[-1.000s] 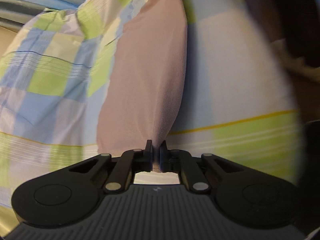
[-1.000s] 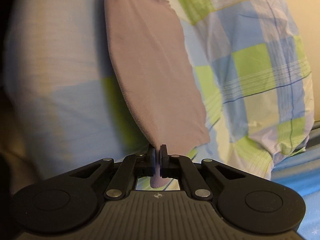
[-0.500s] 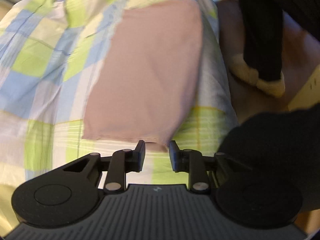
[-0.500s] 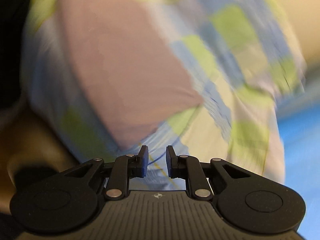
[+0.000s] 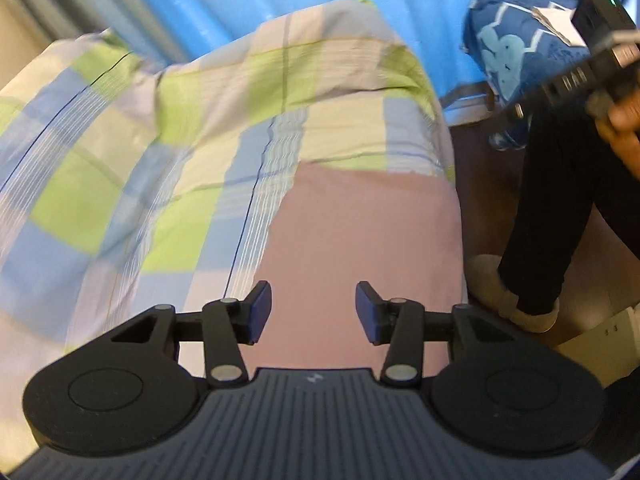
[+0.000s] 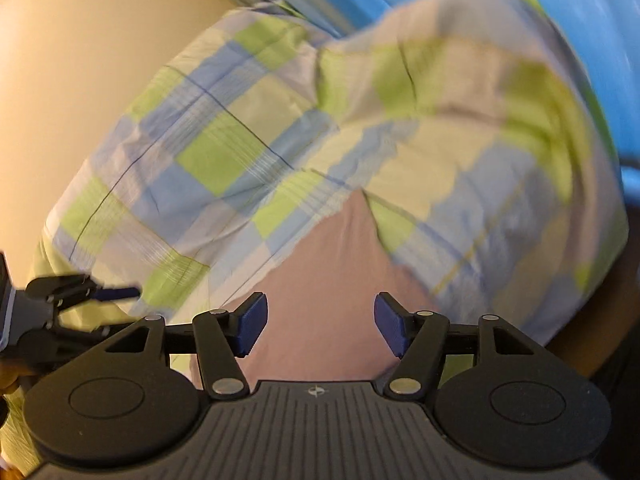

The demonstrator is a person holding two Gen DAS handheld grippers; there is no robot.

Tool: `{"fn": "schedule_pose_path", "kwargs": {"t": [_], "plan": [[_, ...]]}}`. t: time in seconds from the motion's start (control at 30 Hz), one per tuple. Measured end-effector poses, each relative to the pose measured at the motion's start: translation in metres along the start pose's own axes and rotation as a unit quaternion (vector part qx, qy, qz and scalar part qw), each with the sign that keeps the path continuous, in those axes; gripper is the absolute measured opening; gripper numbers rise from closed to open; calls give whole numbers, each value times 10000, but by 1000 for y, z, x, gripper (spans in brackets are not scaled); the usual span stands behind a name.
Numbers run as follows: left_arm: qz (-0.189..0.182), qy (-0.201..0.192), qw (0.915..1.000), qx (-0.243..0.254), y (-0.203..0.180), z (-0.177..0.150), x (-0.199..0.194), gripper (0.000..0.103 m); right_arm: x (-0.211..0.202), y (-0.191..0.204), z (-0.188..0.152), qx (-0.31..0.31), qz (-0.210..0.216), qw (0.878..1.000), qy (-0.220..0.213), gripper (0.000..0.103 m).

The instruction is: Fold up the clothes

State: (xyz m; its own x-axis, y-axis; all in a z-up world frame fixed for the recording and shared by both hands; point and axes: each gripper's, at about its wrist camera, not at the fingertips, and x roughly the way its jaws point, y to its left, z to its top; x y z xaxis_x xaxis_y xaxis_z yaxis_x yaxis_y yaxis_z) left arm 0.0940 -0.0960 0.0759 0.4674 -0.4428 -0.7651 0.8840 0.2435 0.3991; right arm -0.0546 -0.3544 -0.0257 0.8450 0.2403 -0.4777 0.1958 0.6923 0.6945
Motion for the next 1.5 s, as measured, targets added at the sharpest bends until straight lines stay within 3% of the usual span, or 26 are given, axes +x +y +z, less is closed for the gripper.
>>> {"fn": "schedule_pose_path", "kwargs": {"t": [0.2, 0.3, 0.47, 0.67, 0.97, 1.17, 1.23, 1.27, 1.33, 1.43, 1.5], "plan": [[-470, 179, 9984, 260, 32, 36, 73, 41, 24, -25, -21, 488, -246, 9985, -14, 63], [-743, 287, 9966, 225, 53, 48, 117, 41, 46, -41, -35, 714, -297, 9964, 339, 63], [-1146, 565, 9916, 186, 80, 57, 186, 42, 69, -63, -39, 839, -335, 9943, 563, 63], [-1622, 831, 9833, 26, 100, 58, 241, 42, 83, -74, -40, 887, -177, 9939, 634, 63], [-2088, 1199, 9703, -244, 115, 64, 274, 51, 92, -88, -41, 1406, -48, 9885, 557, 63], [-2115, 1382, 9672, -252, 114, 70, 280, 52, 96, -97, -35, 1929, 45, 9799, 508, 62], [-2089, 1385, 9678, -232, 113, 71, 281, 55, 94, -97, -35, 1929, 27, 9798, 527, 58], [-2032, 1378, 9692, -191, 112, 71, 282, 64, 93, -96, -35, 1936, 27, 9796, 536, 55], [-2018, 1436, 9685, -245, 113, 71, 285, 69, 91, -95, -34, 1933, 21, 9796, 546, 50], [-2164, 1505, 9642, -271, 114, 74, 285, 51, 88, -91, -31, 1834, 1, 9816, 526, 43], [-2305, 1533, 9607, -207, 111, 76, 281, 31, 87, -89, -31, 1755, 26, 9832, 500, 41]]}}
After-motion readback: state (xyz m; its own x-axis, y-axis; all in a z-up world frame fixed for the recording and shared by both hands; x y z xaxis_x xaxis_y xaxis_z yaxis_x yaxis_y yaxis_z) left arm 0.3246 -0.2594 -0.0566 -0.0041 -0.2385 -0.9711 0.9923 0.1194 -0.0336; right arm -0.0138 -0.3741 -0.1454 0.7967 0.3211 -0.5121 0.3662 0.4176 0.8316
